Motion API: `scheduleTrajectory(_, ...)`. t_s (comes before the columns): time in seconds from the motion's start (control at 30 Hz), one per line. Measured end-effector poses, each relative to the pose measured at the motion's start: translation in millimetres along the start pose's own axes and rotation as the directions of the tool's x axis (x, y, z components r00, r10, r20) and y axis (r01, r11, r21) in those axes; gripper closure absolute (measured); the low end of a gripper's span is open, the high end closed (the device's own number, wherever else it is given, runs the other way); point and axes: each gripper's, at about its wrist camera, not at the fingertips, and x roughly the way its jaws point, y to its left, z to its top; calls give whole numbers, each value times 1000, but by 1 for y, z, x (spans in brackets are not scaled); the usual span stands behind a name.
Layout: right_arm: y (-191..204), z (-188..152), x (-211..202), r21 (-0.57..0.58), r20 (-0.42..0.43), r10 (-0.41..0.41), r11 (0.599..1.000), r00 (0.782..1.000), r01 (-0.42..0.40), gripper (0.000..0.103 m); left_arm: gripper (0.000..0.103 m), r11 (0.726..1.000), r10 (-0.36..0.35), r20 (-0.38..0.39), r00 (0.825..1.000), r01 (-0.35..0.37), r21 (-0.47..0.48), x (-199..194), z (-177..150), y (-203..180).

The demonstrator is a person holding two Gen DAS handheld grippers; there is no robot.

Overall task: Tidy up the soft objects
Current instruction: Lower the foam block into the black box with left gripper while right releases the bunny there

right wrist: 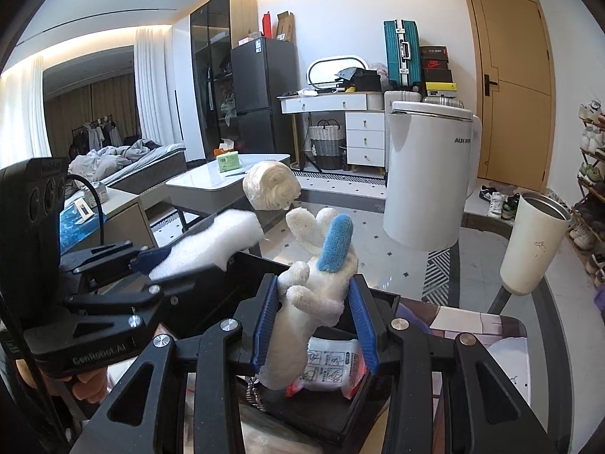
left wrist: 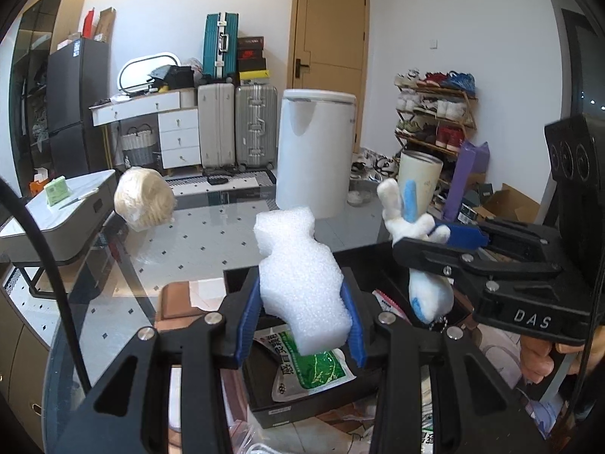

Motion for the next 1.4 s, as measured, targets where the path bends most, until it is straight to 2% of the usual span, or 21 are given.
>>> scheduleTrajectory(0.37, -11, 3, 19, -33, -14, -51, 998, 999, 51, 65, 64, 1000, -3, -19, 1000, 3, -5, 17, -2, 2)
scheduleTrajectory(0.83, -20, 5, 18, -27, 22, -91, 995, 996, 92, 65, 64, 1000, -7, -16, 1000, 7, 7, 16, -5, 1)
scheduleTrajectory(1.03, -17, -4, 20, -36, -24, -50, 998, 998, 49, 64, 65, 1000, -17, -24, 1000, 17, 24, 15, -10, -2)
scheduleTrajectory(1.4, -16, -20, 33, -69, -107, -27, 997, 994, 20, 64, 65, 997, -25, -69, 997, 30, 78, 21, -17, -15)
